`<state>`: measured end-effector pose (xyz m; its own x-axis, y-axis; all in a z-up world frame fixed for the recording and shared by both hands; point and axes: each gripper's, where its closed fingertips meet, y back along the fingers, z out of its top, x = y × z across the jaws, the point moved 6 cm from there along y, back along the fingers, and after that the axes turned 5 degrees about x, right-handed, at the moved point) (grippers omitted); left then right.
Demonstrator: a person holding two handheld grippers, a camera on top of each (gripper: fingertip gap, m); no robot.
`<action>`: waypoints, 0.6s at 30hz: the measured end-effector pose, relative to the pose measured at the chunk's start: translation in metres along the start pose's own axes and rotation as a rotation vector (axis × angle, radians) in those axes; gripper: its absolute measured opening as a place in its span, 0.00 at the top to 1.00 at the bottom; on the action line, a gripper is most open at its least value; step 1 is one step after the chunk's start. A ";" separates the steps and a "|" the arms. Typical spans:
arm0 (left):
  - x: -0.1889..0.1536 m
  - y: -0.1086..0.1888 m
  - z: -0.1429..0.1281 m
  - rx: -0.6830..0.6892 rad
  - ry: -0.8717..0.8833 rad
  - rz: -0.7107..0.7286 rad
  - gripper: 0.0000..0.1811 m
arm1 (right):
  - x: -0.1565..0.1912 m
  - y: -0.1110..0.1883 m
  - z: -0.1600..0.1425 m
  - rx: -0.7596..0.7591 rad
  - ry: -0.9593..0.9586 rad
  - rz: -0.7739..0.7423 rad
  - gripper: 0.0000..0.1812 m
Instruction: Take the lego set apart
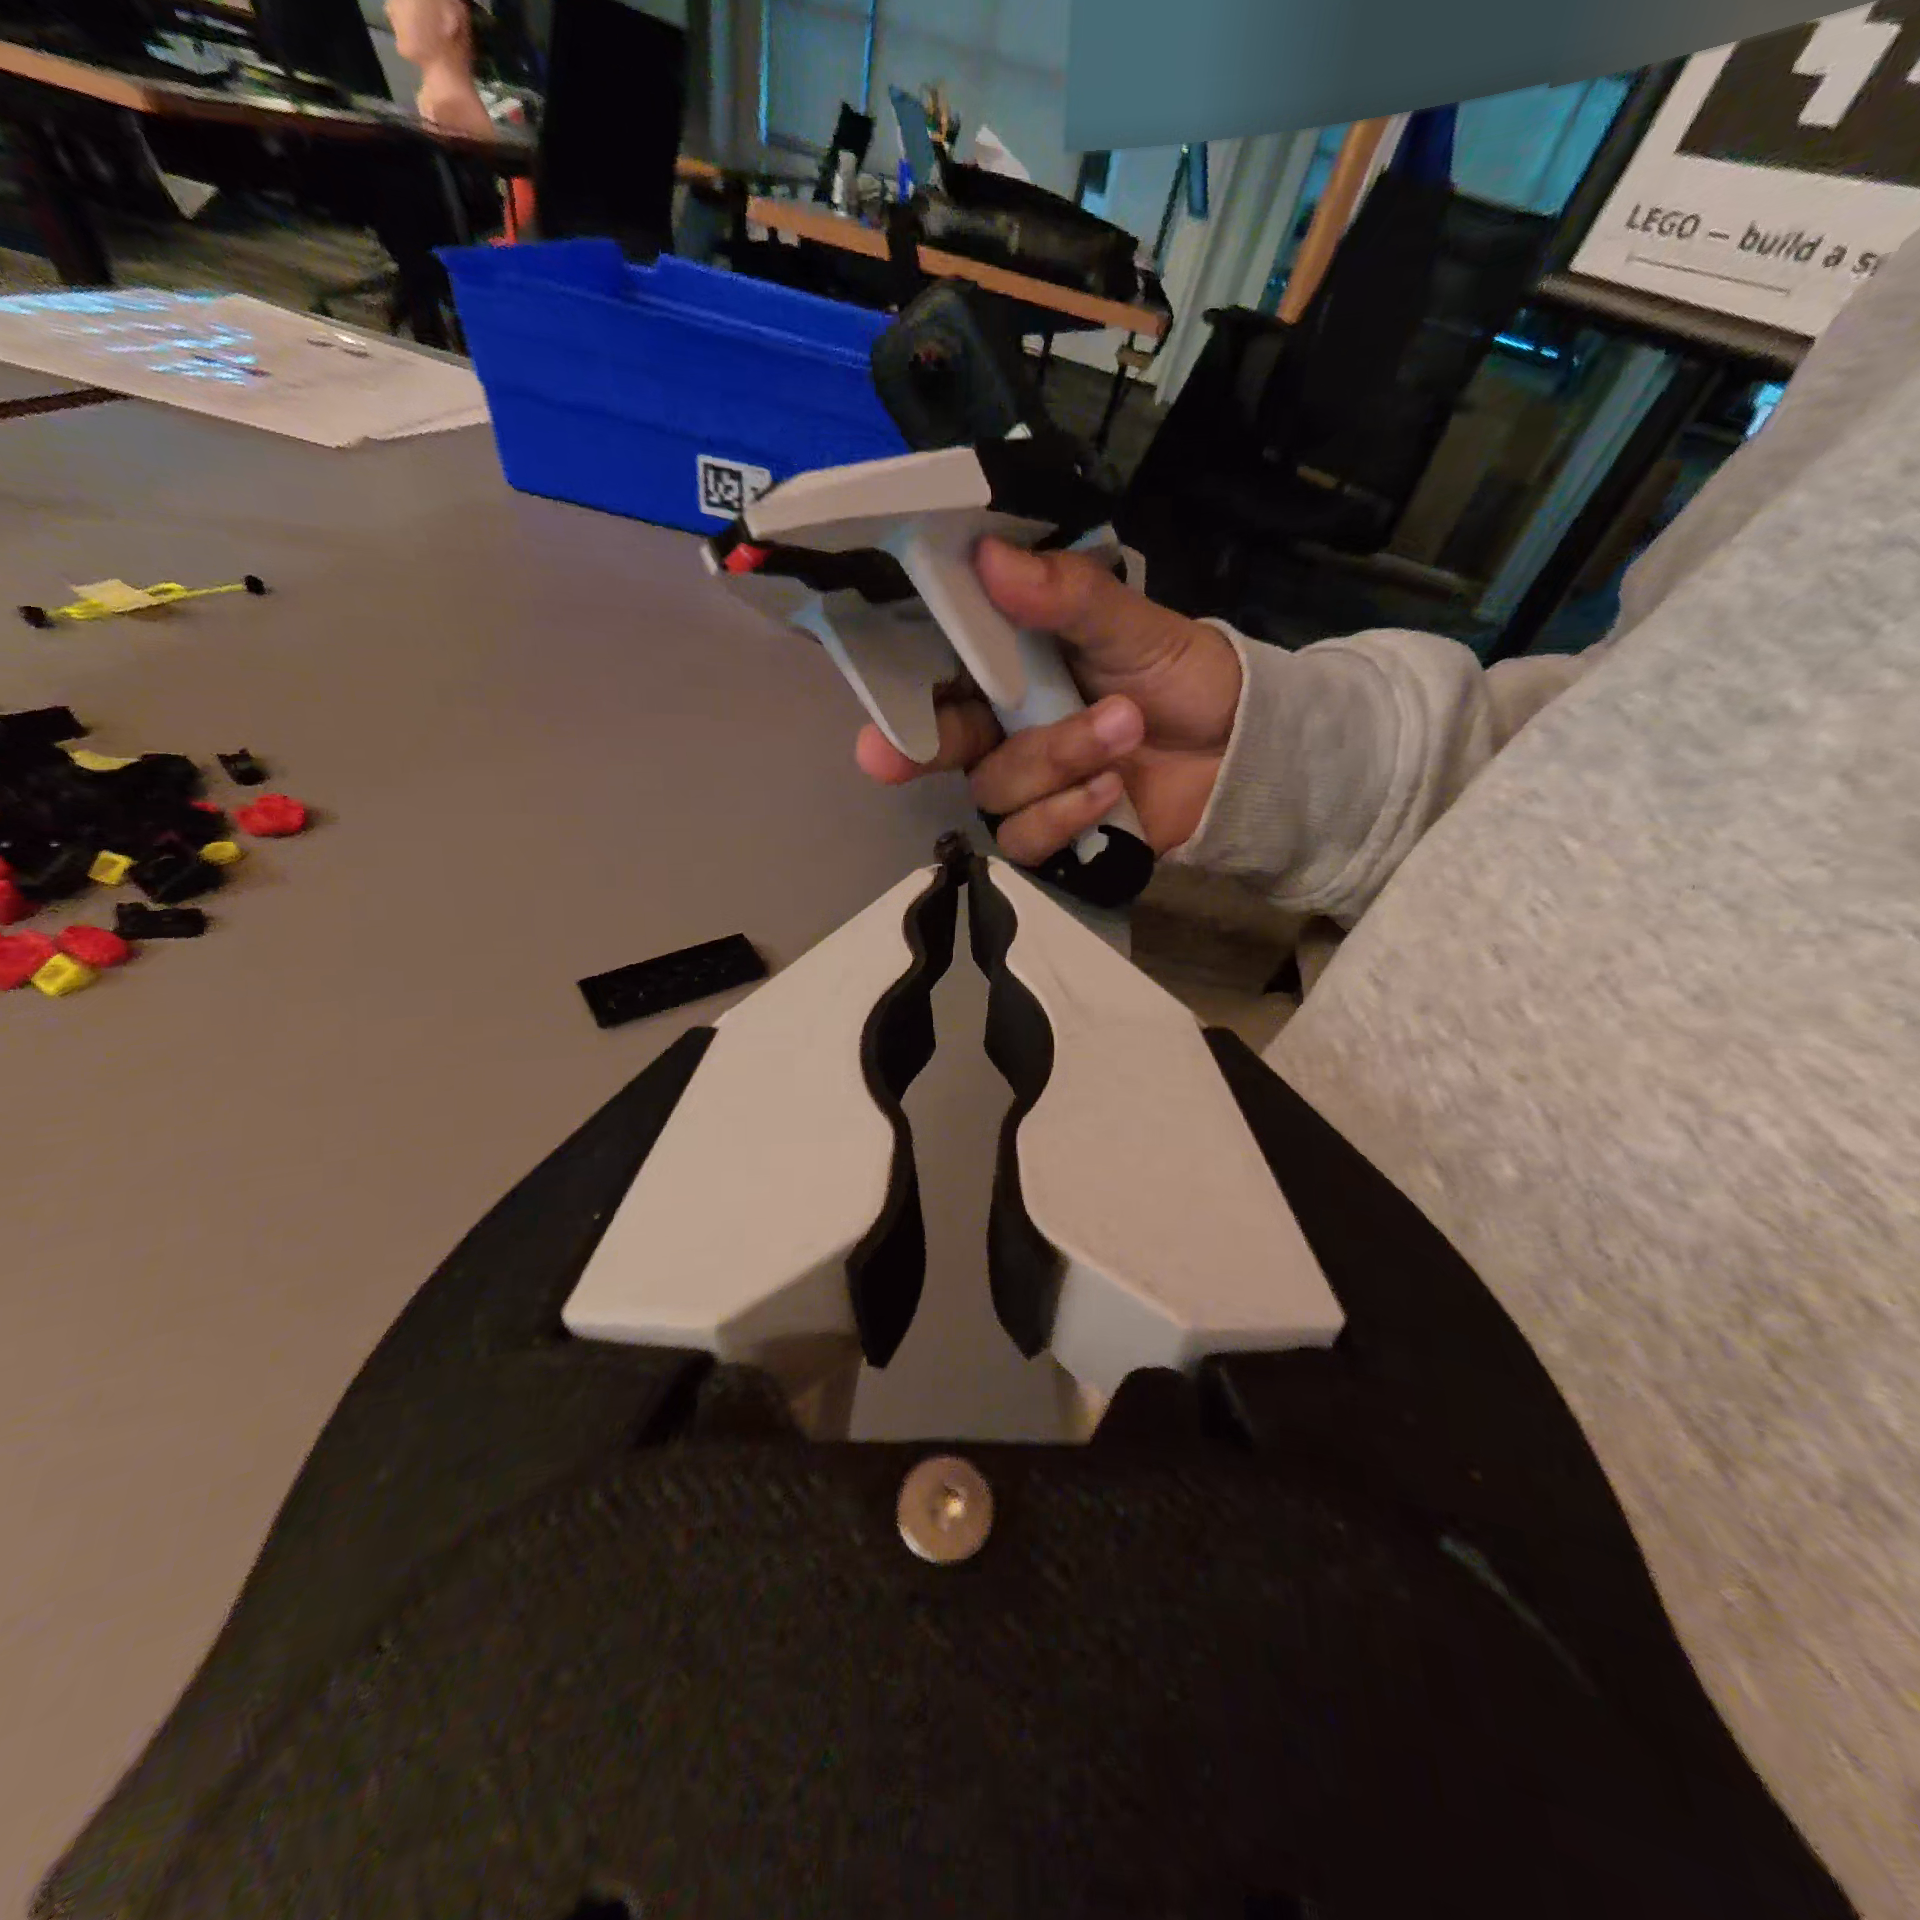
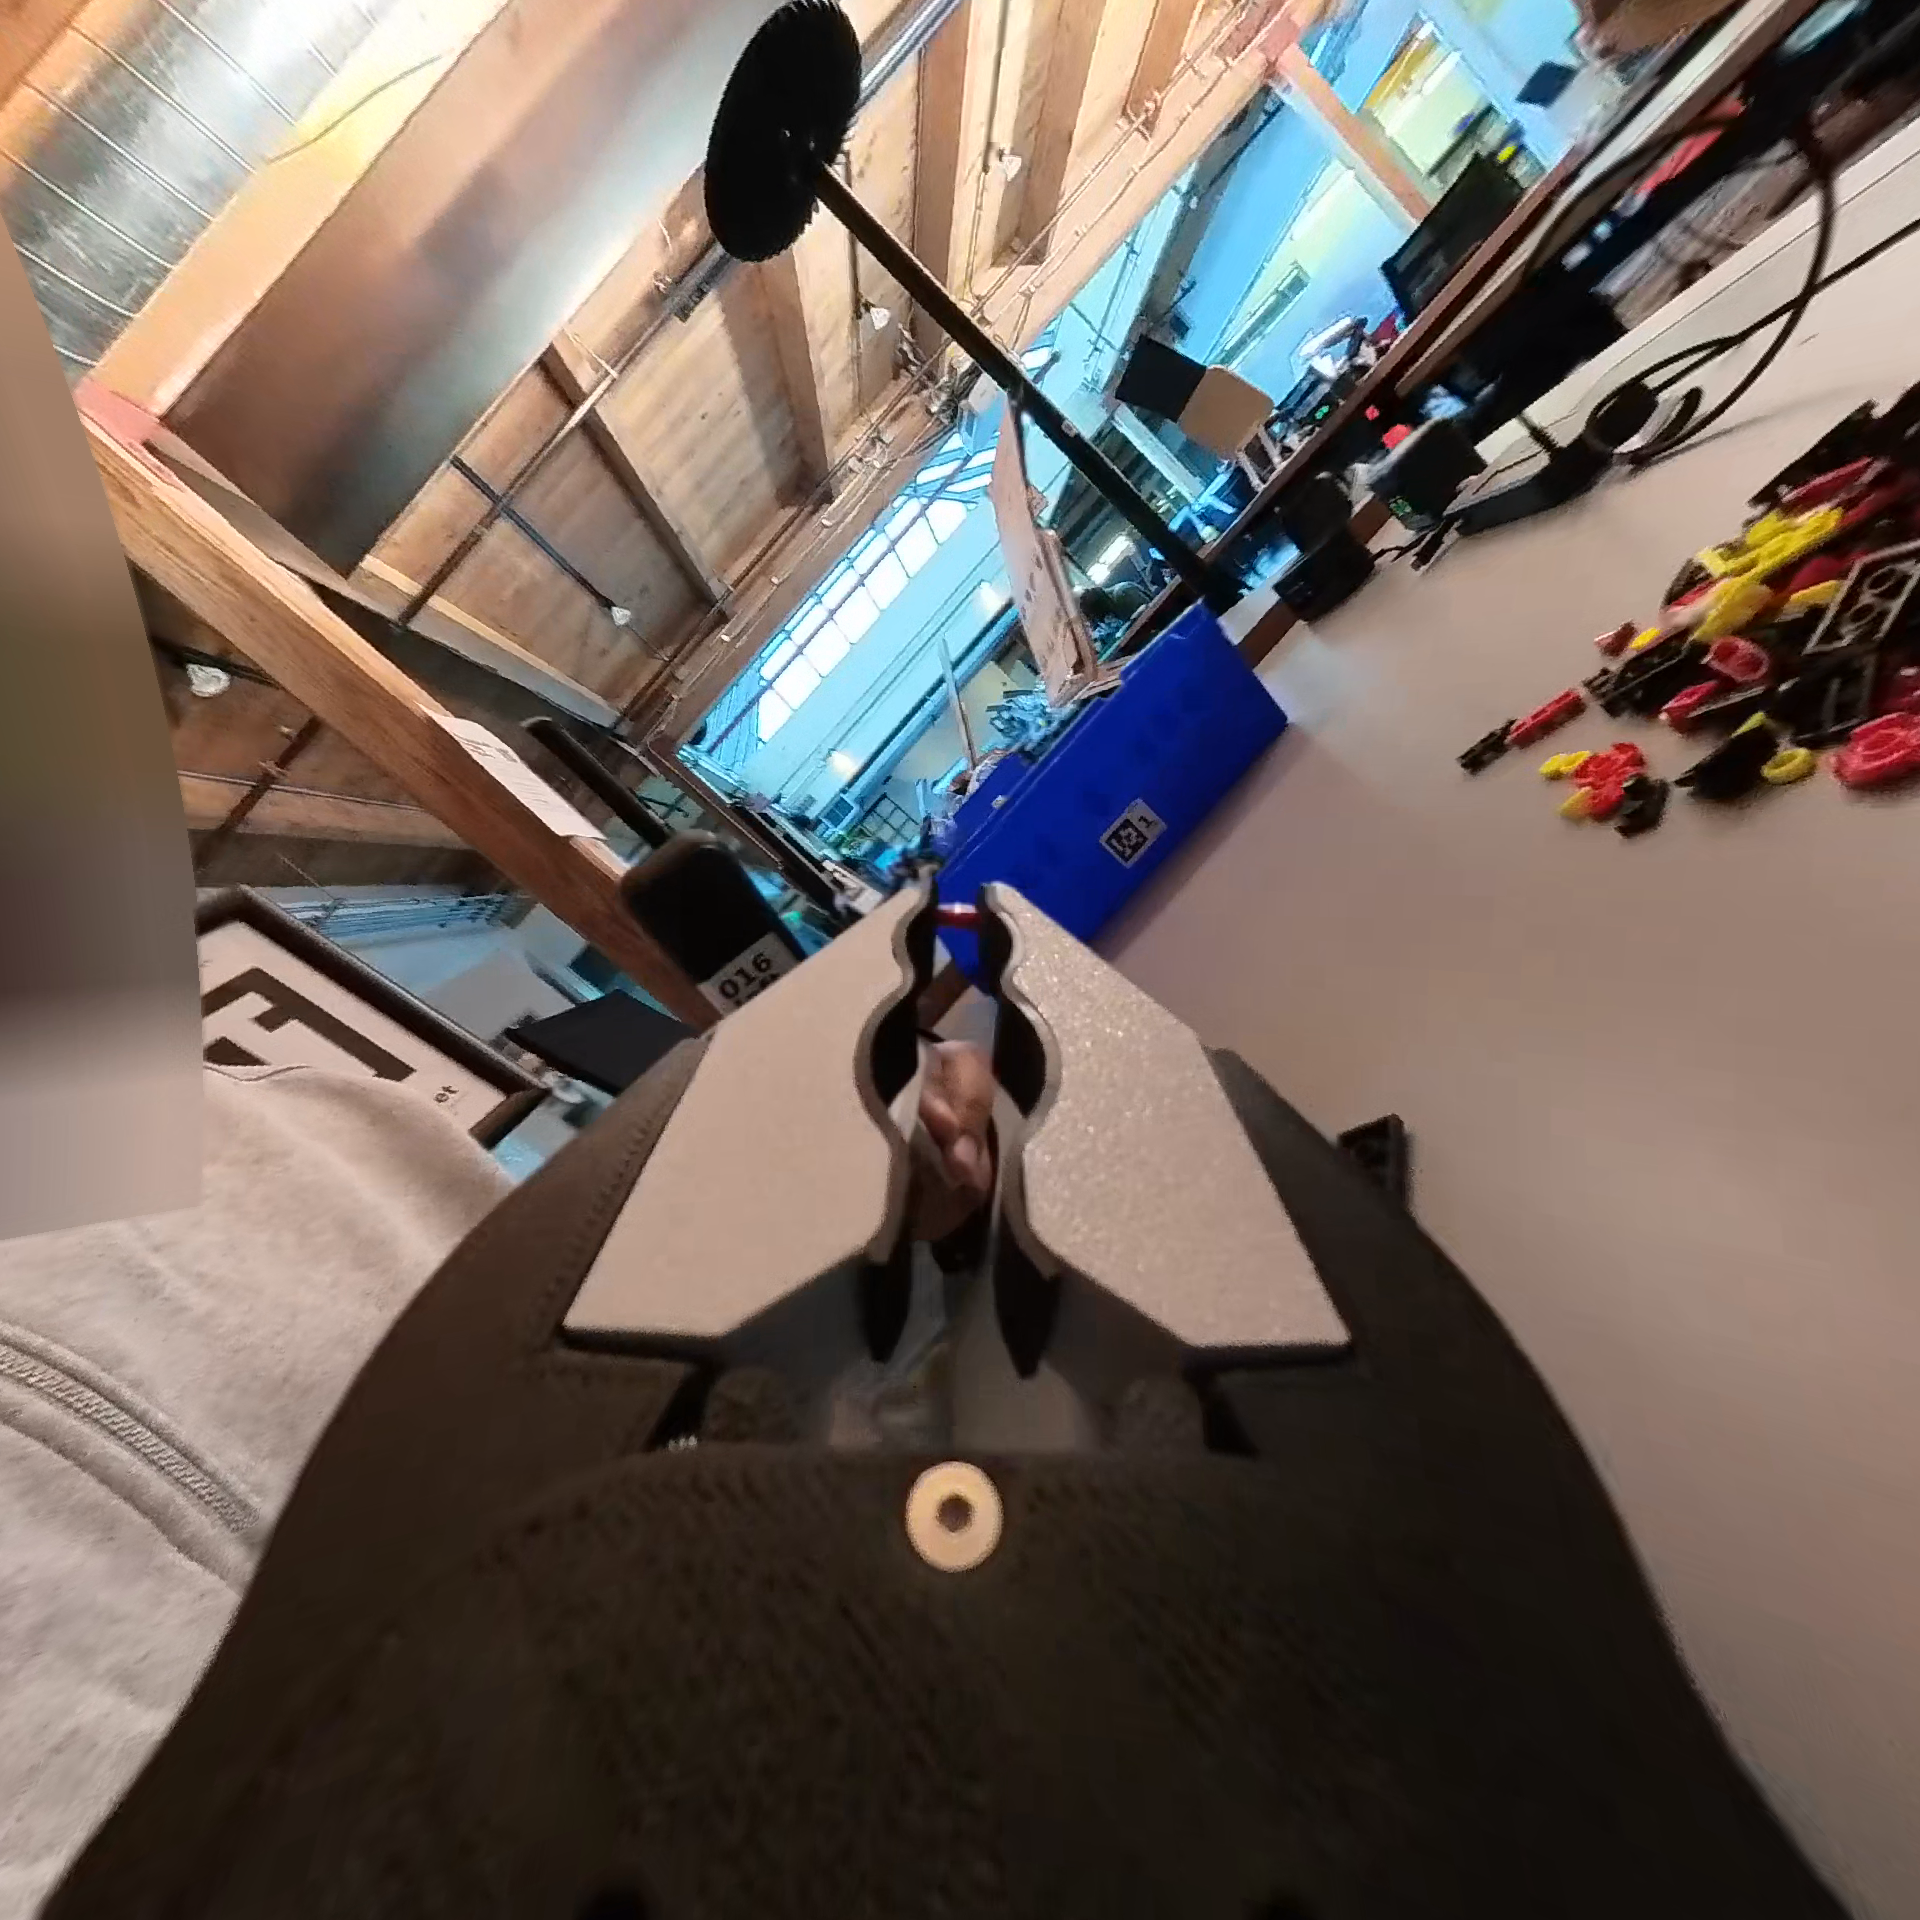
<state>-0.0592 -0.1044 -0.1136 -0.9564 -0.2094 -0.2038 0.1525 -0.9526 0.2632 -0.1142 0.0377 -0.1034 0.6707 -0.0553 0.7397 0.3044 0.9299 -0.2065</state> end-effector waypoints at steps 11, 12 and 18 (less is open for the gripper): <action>0.015 0.007 0.003 -0.064 0.058 0.099 0.98 | -0.027 -0.019 0.005 0.256 0.341 -0.288 0.97; 0.017 0.008 0.003 -0.078 0.076 0.100 0.98 | -0.036 -0.023 0.009 0.306 0.388 -0.343 0.97; 0.025 0.017 0.004 -0.132 0.133 0.116 0.98 | -0.098 -0.065 0.047 0.488 0.549 -0.530 0.97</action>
<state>-0.0815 -0.1249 -0.1103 -0.8905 -0.3381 -0.3043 0.2993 -0.9393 0.1679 -0.2313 -0.0003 -0.1328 0.7906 -0.5696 0.2247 0.4285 0.7768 0.4614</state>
